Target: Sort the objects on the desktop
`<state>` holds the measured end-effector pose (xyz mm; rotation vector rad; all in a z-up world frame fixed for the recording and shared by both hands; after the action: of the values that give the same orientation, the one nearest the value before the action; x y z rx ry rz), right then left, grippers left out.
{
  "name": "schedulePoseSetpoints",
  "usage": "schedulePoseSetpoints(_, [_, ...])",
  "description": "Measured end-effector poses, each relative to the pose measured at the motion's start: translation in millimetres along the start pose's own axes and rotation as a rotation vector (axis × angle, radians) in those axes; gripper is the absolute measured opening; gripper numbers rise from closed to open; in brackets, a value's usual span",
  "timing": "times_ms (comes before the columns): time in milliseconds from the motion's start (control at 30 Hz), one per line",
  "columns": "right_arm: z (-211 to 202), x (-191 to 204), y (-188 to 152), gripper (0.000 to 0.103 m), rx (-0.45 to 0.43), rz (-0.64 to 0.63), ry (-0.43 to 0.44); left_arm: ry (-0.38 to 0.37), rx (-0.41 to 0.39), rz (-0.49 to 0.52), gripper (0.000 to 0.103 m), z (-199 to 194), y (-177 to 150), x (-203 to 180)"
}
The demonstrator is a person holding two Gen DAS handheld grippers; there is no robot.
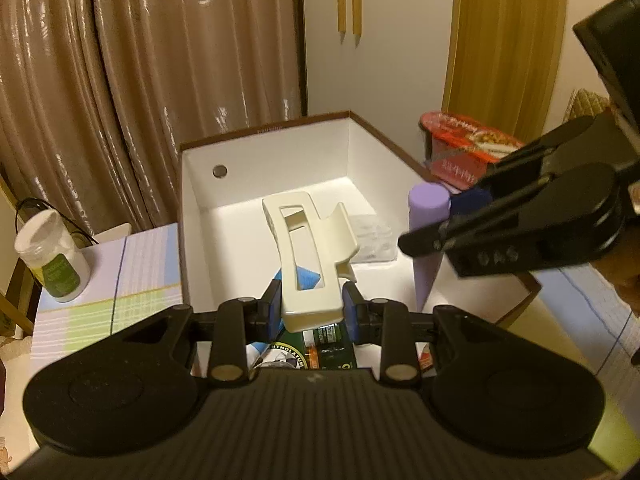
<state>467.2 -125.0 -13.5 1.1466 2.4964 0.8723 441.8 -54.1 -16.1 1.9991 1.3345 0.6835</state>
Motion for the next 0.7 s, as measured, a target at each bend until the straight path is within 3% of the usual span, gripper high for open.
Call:
schedulePoseSetpoints(300, [17.8,-4.0,-9.4,0.030,0.047,-0.018,0.011,0.000,0.044,0.000,0.027,27.3,-9.3,1.4])
schedulePoseSetpoints(700, [31.9,0.7,-9.3,0.030,0.063,-0.025,0.004,-0.003,0.031,-0.029,0.030,25.6,-9.8,11.0])
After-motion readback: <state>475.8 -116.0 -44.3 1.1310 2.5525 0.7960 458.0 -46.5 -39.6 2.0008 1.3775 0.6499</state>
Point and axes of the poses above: each gripper's, at about its wrist camera, not at the fingertips, and z roughly the way its jaws point, x to its left, y to its top, the point moved 1 cm from there along z, roughly the way its jaws point, and after that the axes turned 2 degrees about y, right-handed, at the moved point
